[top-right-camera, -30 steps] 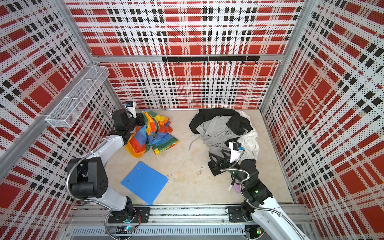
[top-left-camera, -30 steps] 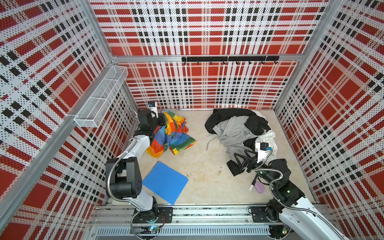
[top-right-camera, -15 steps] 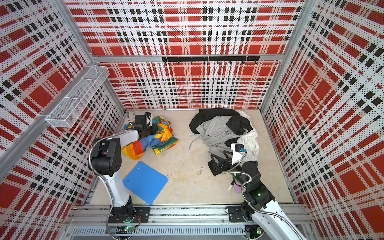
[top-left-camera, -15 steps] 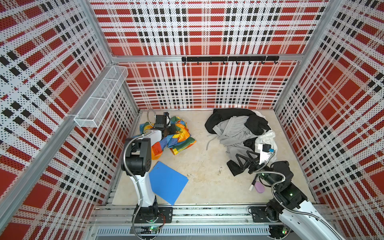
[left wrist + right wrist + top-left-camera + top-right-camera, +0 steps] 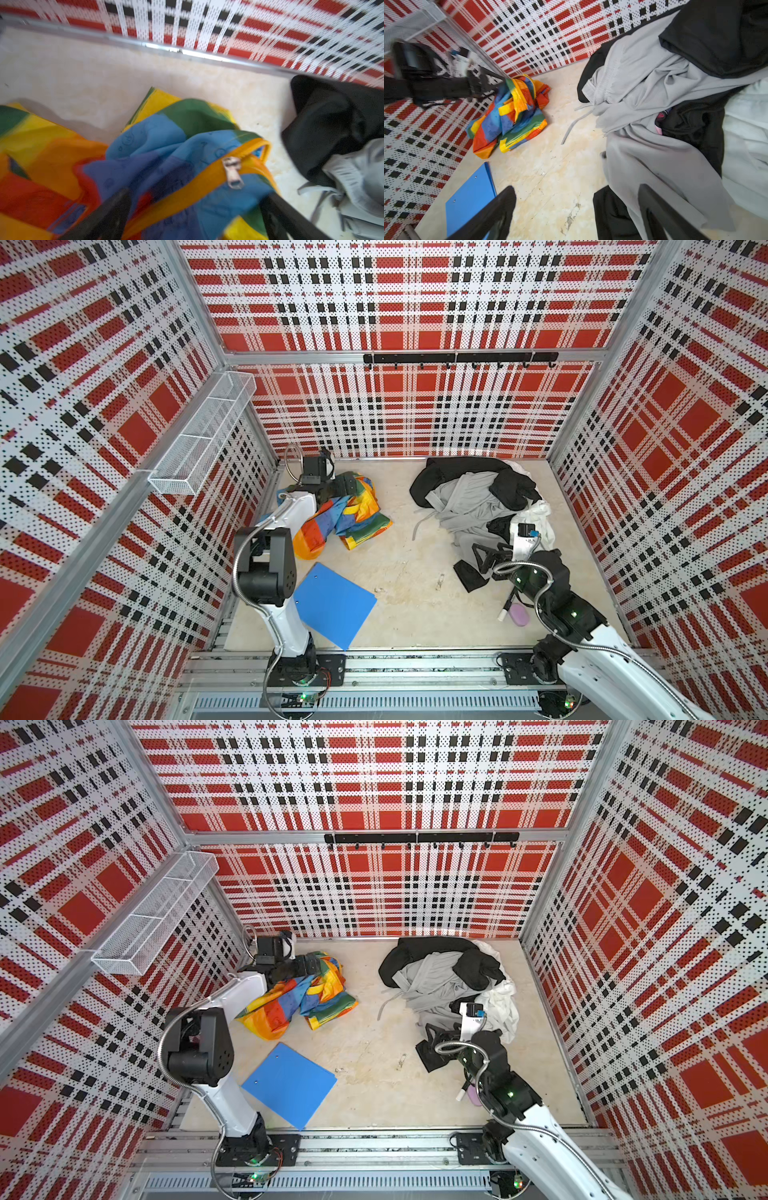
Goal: Pick out a specific cloth from the pile
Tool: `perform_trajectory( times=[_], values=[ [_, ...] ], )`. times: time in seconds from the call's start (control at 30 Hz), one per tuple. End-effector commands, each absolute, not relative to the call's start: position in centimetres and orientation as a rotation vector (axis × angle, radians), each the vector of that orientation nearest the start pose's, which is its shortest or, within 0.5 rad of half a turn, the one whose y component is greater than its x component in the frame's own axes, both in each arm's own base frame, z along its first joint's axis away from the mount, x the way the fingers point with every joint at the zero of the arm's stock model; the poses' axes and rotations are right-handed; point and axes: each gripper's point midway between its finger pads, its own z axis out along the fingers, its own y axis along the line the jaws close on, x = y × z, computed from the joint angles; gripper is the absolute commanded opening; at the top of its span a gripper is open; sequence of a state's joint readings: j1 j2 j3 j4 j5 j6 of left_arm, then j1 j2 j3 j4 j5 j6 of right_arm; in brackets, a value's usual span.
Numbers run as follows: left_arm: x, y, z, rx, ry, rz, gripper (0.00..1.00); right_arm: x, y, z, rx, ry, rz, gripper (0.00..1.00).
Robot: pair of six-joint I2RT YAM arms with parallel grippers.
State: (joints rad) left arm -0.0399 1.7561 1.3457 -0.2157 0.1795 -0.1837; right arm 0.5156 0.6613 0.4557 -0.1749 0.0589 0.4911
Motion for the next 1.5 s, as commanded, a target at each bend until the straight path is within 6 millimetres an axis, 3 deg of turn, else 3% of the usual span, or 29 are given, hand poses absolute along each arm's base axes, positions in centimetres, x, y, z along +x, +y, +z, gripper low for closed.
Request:
perform_trajectory(
  times=[0.0, 0.2, 0.3, 0.4, 0.5, 0.63, 0.83, 0.93, 1.03, 1.1, 1.2, 1.27, 1.37, 1.47],
  values=[
    [49.5, -5.2, 26.9, -0.048, 2.046, -0.365, 0.99, 27.9, 13.9, 19.8, 0.044, 2.03, 0.548, 0.96],
    [44.3, -7.4, 30.2, 0.079, 1.977, -0.456, 0.99, 30.9, 17.5, 17.4, 0.01, 2.143, 0.617, 0.83],
    [41.7, -9.6, 31.5, 0.213, 1.872, -0.545, 0.99, 31.9, 19.4, 14.7, -0.006, 2.232, 0.668, 0.79],
    [40.0, -10.3, 32.9, 0.247, 1.769, -0.606, 0.99, 32.7, 20.1, 11.5, 0.011, 2.311, 0.672, 0.77],
    [38.6, -11.3, 34.5, 0.287, 1.703, -0.681, 0.99, 33.8, 18.6, 8.5, 0.064, 2.382, 0.602, 0.74],
    [37.6, -12.3, 34.9, 0.314, 1.67, -0.753, 0.99, 35.6, 15.2, 6.5, 0.163, 2.417, 0.542, 0.71],
    [37.6, -12.2, 35.0, 0.32, 1.666, -0.75, 0.99, 39.4, 11.2, 6.9, 0.191, 2.394, 0.41, 0.71],
    [37.9, -11.9, 34.4, 0.304, 1.683, -0.732, 0.99, 41.5, 9.6, 7.2, 0.216, 2.377, 0.378, 0.71],
    [39.0, -10.6, 33.1, 0.226, 1.745, -0.65, 0.99, 42.4, 10.1, 8.5, 0.178, 2.339, 0.423, 0.73],
    [39.9, -9.3, 31.7, 0.155, 1.81, -0.583, 0.99, 41.8, 11.0, 10.0, 0.144, 2.296, 0.463, 0.75],
    [41.1, -7.2, 29.5, 0.049, 1.892, -0.463, 0.99, 39.5, 12.5, 12.5, 0.076, 2.235, 0.455, 0.79],
    [42.0, -4.8, 27.0, -0.069, 1.98, -0.362, 0.99, 37.3, 14.2, 14.3, 0.027, 2.201, 0.482, 0.86],
    [42.6, -0.9, 22.5, -0.28, 2.109, -0.278, 0.99, 34.3, 16.7, 15.6, -0.028, 2.169, 0.566, 0.95],
    [42.3, 2.7, 20.0, -0.43, 2.143, -0.197, 0.99, 32.1, 18.3, 16.1, -0.062, 2.145, 0.617, 1.0]
  ],
)
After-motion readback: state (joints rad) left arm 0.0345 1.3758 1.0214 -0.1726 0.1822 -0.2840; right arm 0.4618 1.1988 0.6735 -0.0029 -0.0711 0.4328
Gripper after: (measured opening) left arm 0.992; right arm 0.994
